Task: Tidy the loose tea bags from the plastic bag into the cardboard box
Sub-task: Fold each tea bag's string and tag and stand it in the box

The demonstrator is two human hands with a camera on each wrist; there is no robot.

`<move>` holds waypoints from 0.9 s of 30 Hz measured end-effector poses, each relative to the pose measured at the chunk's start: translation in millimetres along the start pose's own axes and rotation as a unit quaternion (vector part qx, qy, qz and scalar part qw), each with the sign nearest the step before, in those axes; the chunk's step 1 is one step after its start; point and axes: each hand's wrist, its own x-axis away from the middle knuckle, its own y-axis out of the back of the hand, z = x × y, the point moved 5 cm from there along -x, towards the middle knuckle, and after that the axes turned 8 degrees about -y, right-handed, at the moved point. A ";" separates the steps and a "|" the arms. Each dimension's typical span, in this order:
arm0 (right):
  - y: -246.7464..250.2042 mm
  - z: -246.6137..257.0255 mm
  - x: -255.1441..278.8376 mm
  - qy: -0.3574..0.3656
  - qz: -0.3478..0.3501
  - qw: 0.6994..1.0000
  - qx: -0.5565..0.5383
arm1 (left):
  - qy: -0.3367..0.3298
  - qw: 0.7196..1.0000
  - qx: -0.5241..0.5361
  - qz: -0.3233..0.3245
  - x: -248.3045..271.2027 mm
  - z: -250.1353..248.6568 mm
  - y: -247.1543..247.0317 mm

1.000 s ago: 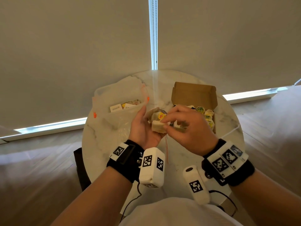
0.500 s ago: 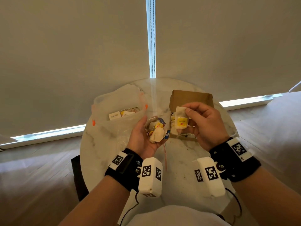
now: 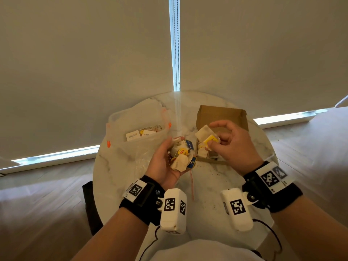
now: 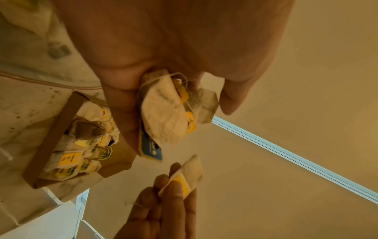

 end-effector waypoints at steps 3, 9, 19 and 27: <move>5.2 6.9 0.8 0.047 -0.021 0.998 0.046 | 0.002 1.000 0.000 0.015 1.7 -1.3 -1.1; 9.7 20.1 -3.3 0.105 0.012 0.992 0.067 | -0.007 0.998 -0.055 0.029 4.1 -1.7 0.4; 16.3 32.4 -25.7 0.096 -0.015 0.983 0.154 | -0.078 0.976 -0.202 -0.012 2.8 -8.1 -1.7; -10.5 25.6 -37.7 0.058 0.044 0.964 0.254 | -0.132 0.950 -0.283 -0.024 -0.5 -14.7 -2.5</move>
